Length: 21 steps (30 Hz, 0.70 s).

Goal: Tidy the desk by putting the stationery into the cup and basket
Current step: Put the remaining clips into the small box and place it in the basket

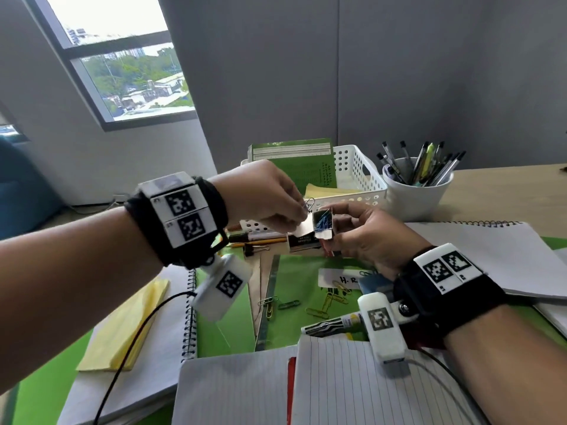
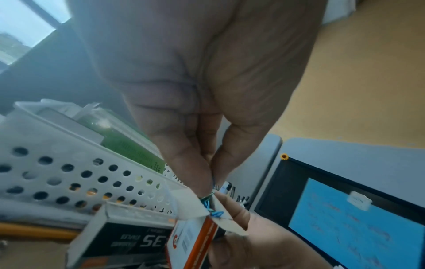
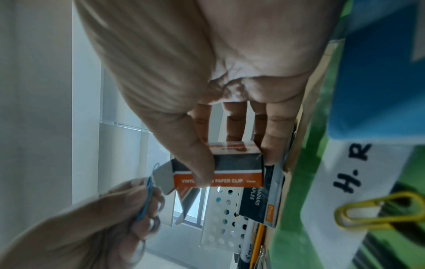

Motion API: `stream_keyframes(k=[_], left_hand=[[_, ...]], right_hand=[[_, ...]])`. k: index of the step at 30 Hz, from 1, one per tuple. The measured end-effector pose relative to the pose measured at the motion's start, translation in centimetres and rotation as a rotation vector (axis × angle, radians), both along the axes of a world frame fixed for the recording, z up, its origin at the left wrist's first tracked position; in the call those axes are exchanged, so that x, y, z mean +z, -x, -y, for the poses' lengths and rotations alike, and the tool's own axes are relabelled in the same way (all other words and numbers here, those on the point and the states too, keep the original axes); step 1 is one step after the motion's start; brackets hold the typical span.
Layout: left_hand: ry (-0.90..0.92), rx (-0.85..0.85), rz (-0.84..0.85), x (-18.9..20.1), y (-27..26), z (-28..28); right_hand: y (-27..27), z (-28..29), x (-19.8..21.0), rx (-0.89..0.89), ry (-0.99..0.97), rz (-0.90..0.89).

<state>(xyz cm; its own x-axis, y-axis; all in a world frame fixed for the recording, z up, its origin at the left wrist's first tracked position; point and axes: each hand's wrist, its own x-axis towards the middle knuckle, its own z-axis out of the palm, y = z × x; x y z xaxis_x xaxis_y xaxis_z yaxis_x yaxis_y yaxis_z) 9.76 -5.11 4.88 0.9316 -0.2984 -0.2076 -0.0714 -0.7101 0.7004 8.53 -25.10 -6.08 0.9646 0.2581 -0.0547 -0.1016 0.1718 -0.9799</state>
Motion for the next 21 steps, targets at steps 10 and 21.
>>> stream_keyframes(k=[10,21], left_hand=[[-0.015,0.018,-0.029,-0.4,-1.2,2.1],[-0.276,-0.063,0.098,0.9,-1.6,2.8]], right_hand=[[0.3,-0.4,0.1,-0.038,-0.035,0.008],[0.4,-0.5,0.2,-0.050,-0.006,0.035]])
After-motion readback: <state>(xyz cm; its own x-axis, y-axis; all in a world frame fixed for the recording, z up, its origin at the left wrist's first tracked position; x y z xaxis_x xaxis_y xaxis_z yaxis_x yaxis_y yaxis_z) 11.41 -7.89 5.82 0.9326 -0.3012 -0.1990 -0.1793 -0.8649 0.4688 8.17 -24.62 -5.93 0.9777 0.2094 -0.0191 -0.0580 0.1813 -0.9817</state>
